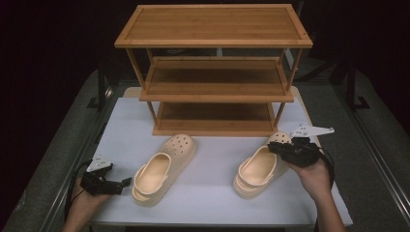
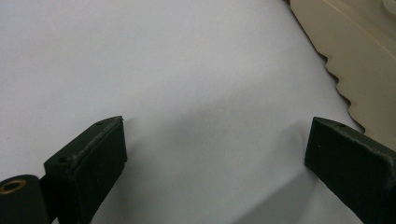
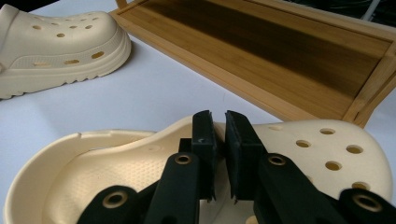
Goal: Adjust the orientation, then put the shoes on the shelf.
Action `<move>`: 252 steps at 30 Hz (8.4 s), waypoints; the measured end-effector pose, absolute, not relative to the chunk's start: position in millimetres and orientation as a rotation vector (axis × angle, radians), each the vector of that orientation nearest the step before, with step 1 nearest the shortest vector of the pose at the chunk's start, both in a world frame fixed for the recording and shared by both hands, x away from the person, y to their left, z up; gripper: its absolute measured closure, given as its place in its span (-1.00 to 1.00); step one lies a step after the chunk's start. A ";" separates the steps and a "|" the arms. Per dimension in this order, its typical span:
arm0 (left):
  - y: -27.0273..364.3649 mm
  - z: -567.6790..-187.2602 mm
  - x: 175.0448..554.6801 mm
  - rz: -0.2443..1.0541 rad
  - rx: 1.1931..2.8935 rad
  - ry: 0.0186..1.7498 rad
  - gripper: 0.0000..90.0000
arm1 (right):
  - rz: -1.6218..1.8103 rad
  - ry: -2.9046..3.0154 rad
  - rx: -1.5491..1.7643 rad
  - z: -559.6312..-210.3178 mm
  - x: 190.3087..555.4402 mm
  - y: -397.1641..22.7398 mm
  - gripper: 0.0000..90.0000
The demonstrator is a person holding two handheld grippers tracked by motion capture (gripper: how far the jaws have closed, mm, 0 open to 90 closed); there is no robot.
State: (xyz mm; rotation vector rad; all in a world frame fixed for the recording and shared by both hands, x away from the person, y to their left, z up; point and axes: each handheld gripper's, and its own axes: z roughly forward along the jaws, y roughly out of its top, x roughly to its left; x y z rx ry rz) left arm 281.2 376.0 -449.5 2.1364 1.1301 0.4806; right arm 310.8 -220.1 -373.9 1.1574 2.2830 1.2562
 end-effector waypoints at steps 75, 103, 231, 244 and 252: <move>376.4 -449.4 281.7 0.477 2.140 1.128 -0.89 | 1.213 2.402 1.236 -436.5 347.7 -212.2 0.99; 376.4 -449.5 281.8 0.475 2.138 1.129 -0.89 | 1.305 2.494 1.132 -439.1 397.9 -139.5 0.99; 278.5 -391.9 319.0 0.391 2.151 0.780 0.42 | 1.297 2.418 1.005 -405.3 329.8 -124.3 0.58; 270.6 -382.0 316.0 0.550 2.171 0.814 0.80 | 1.241 2.343 1.018 -397.5 328.5 -129.8 0.83; 260.8 -367.2 326.7 0.575 2.151 0.817 0.83 | 1.245 2.292 1.050 -390.4 334.4 -142.4 0.86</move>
